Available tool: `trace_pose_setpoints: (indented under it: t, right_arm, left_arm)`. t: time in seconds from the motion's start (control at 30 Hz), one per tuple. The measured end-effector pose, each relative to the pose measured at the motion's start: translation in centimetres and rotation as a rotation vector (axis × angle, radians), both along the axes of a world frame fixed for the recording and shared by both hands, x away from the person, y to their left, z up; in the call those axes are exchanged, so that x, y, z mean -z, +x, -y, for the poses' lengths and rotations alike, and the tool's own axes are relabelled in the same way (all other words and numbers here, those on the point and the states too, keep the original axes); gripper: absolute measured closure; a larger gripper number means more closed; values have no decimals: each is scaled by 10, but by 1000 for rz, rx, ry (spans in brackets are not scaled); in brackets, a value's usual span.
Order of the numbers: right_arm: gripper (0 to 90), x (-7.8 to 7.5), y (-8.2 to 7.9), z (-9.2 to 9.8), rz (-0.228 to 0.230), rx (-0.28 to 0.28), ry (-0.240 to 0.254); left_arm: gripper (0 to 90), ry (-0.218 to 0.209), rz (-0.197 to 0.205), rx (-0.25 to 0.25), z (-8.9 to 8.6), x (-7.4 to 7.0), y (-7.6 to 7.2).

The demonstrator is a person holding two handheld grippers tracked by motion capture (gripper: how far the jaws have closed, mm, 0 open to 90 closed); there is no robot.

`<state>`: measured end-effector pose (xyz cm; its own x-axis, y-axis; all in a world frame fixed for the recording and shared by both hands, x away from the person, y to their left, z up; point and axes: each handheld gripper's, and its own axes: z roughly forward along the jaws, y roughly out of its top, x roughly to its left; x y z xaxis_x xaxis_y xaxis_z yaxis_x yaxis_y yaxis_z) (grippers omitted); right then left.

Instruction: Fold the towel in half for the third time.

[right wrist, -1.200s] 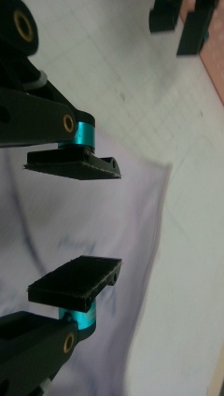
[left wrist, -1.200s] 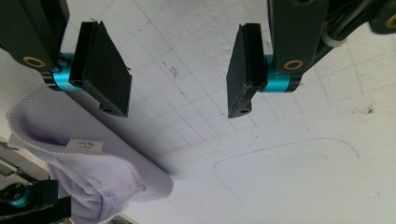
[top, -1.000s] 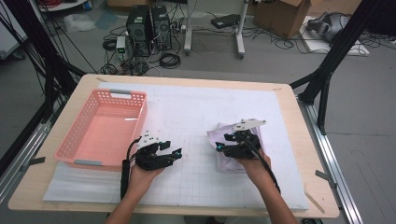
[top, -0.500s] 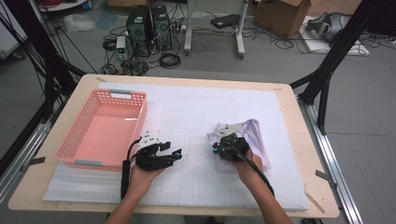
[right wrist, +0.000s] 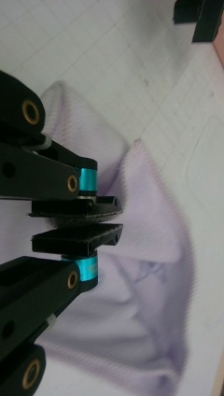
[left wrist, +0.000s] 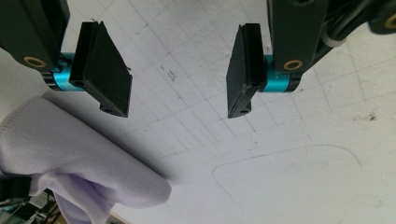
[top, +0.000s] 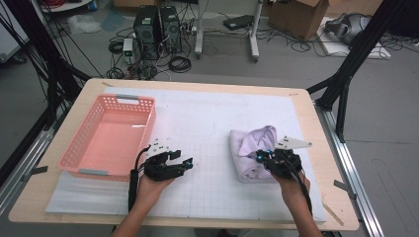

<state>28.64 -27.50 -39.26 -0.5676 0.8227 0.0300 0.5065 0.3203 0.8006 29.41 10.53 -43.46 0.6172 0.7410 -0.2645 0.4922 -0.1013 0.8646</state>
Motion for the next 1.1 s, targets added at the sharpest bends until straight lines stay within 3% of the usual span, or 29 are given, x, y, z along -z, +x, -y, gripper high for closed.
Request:
trace_pose_setpoints:
  t: [0.1,0.2,0.4,0.47,0.57,0.67,0.77,0.83,0.87,0.93,1.0,1.03,1.1]
  right_arm:
    - [823,9,-9,14,-28,48,17]
    - [734,14,-12,27,-58,79,46]
    - [591,-4,-6,31,-10,106,77]
    - [506,-14,-1,26,16,117,78]
    - [480,-25,7,12,44,97,73]
    - [503,-28,18,-6,49,87,-15]
    - [549,-21,29,-10,24,145,-129]
    - [568,-13,34,-2,0,191,-151]
    - [568,-5,38,7,-27,223,-138]
    - [602,6,42,21,-91,231,-70]
    - [685,20,43,35,-168,201,56]
    - [789,24,43,39,-182,176,88]
    - [833,28,40,43,-189,147,109]
  left_arm:
    - [409,-1,-1,-1,1,0,0]
    - [409,1,0,2,2,1,0]
    - [409,0,5,3,3,0,0]
    - [409,-1,5,2,2,0,0]
    - [409,1,4,1,2,0,0]
    - [409,-1,5,5,2,0,0]
    - [409,-2,7,6,3,0,0]
    - [409,3,5,10,3,0,0]
    - [409,3,5,10,3,0,0]
    - [409,2,5,9,3,0,0]
    - [409,4,4,7,3,0,0]
    - [409,5,3,4,4,0,0]
    - [409,4,2,4,4,0,0]
